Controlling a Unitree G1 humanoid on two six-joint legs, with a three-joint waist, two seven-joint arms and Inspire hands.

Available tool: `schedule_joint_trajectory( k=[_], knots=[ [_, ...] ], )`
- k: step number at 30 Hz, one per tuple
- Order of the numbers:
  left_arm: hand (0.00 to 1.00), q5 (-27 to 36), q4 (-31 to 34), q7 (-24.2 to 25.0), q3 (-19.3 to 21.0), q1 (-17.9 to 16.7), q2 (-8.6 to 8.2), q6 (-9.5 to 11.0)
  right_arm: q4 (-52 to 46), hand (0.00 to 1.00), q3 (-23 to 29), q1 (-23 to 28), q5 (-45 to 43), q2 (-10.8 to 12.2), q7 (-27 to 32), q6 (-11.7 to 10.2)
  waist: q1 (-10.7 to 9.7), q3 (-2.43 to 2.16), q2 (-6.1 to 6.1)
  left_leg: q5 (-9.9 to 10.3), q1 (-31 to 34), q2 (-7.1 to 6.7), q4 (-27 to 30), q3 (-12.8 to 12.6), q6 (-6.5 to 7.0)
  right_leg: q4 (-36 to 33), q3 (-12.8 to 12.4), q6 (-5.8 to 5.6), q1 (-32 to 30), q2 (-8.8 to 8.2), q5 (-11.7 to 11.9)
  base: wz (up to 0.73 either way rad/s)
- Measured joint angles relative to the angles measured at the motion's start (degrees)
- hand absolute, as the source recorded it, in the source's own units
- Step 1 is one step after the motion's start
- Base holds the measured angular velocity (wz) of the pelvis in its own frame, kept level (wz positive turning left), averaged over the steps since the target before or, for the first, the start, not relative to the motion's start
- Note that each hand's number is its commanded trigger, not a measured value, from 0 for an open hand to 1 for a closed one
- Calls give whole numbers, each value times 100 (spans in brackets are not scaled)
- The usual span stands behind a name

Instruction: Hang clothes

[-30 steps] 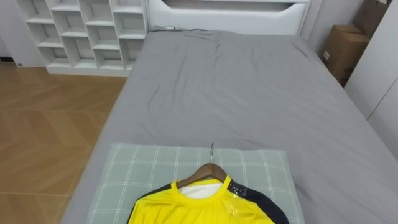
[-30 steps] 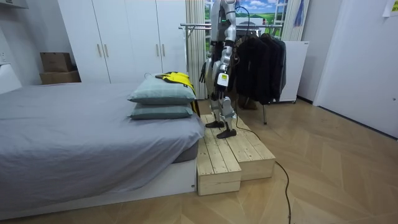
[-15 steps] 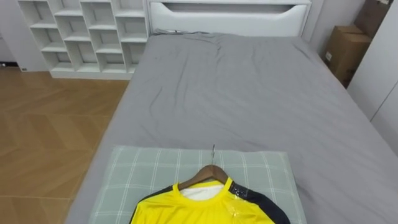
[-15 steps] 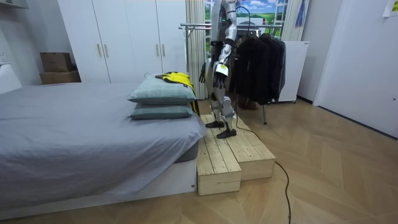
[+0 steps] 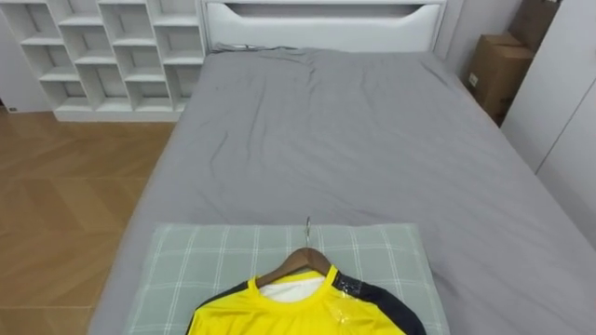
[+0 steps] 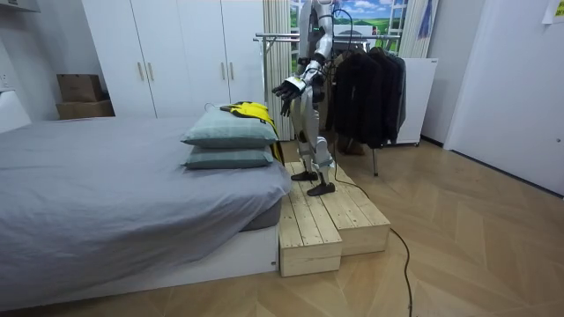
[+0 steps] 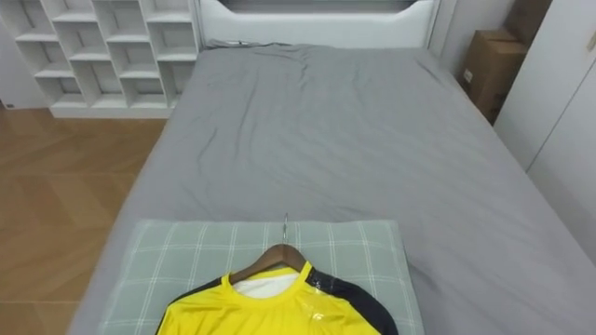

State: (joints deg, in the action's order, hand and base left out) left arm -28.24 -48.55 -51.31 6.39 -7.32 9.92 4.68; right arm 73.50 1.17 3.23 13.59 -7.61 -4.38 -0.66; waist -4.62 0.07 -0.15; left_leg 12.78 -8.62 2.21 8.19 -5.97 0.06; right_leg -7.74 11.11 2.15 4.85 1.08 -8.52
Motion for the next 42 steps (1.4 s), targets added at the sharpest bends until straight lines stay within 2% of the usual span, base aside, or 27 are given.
schedule_joint_trajectory(
  k=[7, 10, 15, 20, 25, 38, 42],
  knots=[
    [0, -607, 429, -64, -189, 65, 4, -22, -23, 0, 8, 1, -5, -15, -9, -1, -36, -1, 38, 1, 33, 5, 3, 7, -1, -1, 5, 1, -35, -2, 0, 0],
    [0, -1235, 762, -78, -303, 78, 5, -37, -44, 0, 5, 2, -16, -55, -38, -9, -51, -12, 45, 0, 51, -6, 24, 17, 0, -24, 8, 3, -82, -4, 2, 0],
    [0, -1753, 924, -77, -456, 90, 2, -28, -73, 0, -3, 23, -9, -64, -81, -98, -151, -9, 67, 0, 33, 3, 27, 15, 0, -25, -55, 3, -85, -5, 2, -5],
    [0, -1908, 1000, -99, -725, 264, 2, 76, -75, 0, -4, 18, 10, -64, -67, -133, -189, 4, 71, 0, 37, 7, 23, 15, 0, -20, -83, 5, -65, -5, 3, -1],
    [0, -1912, 1045, -108, -1002, 299, 4, 170, -77, 0, -5, 11, -16, -64, -72, -233, -324, 30, 94, 0, 12, 4, 7, -30, 0, -25, -156, 6, -74, 4, 4, -5],
    [0, -2138, 1020, 124, -1121, 316, 24, 147, -52, 0, 9, 6, -18, -65, -132, -242, -540, 48, 26, 0, -17, 5, 4, -173, 0, -30, -313, 5, -101, 17, 5, -6],
    [0, -2136, 976, 265, -1236, 317, 89, 59, -42, 0, 6, 2, -16, -65, -130, -218, -619, 41, -5, 0, -25, 5, 4, -191, 0, -30, -321, 5, -101, 17, 5, -1]
  ],
)
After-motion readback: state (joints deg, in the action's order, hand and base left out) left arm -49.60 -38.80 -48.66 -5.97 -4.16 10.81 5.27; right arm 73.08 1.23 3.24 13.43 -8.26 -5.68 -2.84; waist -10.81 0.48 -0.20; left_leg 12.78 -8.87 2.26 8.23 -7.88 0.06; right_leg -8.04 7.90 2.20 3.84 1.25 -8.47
